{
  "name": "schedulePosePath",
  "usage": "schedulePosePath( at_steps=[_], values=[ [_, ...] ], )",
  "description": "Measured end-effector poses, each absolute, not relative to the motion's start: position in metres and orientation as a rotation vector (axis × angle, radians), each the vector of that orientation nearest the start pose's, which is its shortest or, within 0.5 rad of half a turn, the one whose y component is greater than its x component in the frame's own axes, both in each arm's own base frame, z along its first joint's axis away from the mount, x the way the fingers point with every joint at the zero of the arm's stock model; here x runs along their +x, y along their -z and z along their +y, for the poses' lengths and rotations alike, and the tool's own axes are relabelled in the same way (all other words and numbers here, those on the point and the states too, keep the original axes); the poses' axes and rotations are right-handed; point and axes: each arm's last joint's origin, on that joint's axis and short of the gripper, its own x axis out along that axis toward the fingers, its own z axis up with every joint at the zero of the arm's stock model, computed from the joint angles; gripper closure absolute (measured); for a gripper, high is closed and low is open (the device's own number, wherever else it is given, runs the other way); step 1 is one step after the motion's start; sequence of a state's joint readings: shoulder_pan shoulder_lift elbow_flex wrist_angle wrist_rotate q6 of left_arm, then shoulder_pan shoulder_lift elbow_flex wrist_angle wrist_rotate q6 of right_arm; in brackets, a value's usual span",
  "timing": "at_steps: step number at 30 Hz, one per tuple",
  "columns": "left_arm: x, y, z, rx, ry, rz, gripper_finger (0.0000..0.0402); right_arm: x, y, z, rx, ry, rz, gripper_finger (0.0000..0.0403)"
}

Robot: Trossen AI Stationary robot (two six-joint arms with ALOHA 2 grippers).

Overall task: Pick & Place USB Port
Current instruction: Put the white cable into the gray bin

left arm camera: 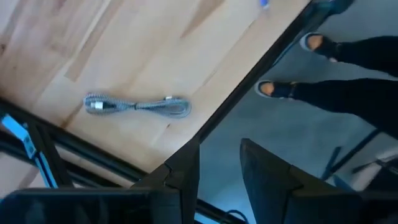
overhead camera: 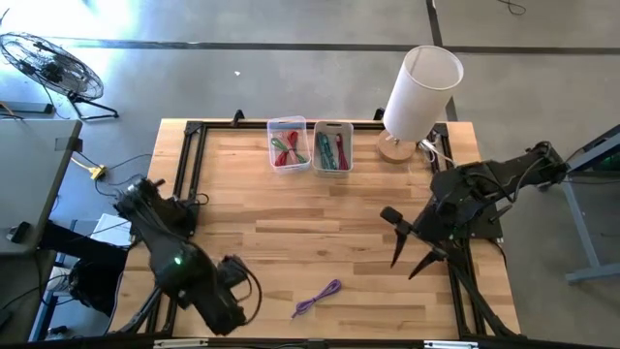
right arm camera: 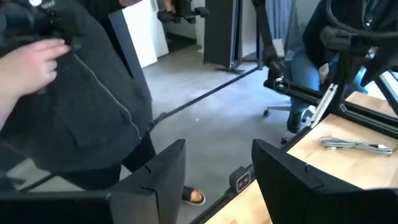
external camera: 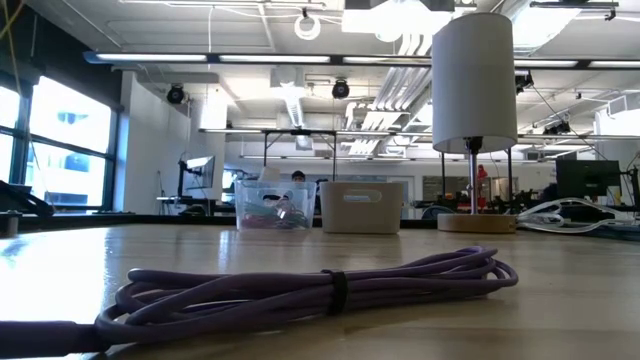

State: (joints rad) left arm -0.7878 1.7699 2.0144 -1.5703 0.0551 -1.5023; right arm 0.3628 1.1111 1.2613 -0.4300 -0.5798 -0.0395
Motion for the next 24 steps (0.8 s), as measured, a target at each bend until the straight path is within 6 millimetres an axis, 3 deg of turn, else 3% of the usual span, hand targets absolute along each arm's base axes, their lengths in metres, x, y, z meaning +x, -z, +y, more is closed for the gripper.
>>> schedulePosePath(
  at_steps=[5,9,17,20,24],
  values=[
    [0.236,-0.365,-0.241,-0.795,-0.444,1.542,0.0288,0.198,-0.408,0.098,-0.016,-0.971,0.302,0.0226],
    [0.245,-0.361,-0.238,-0.857,-0.468,1.619,0.0277,0.194,-0.407,0.101,-0.017,-0.991,0.330,0.0226],
    [0.248,-0.360,-0.235,-0.914,-0.489,1.670,0.0172,0.177,-0.409,0.103,-0.038,-1.032,0.345,0.0226],
    [0.245,-0.347,-0.236,-0.966,-0.579,1.791,0.0145,0.170,-0.410,0.101,-0.040,-1.039,0.360,0.0226],
    [0.242,-0.326,-0.237,-0.998,-0.689,1.933,0.0138,0.161,-0.409,0.097,-0.052,-1.012,0.388,0.0226]
  ],
)
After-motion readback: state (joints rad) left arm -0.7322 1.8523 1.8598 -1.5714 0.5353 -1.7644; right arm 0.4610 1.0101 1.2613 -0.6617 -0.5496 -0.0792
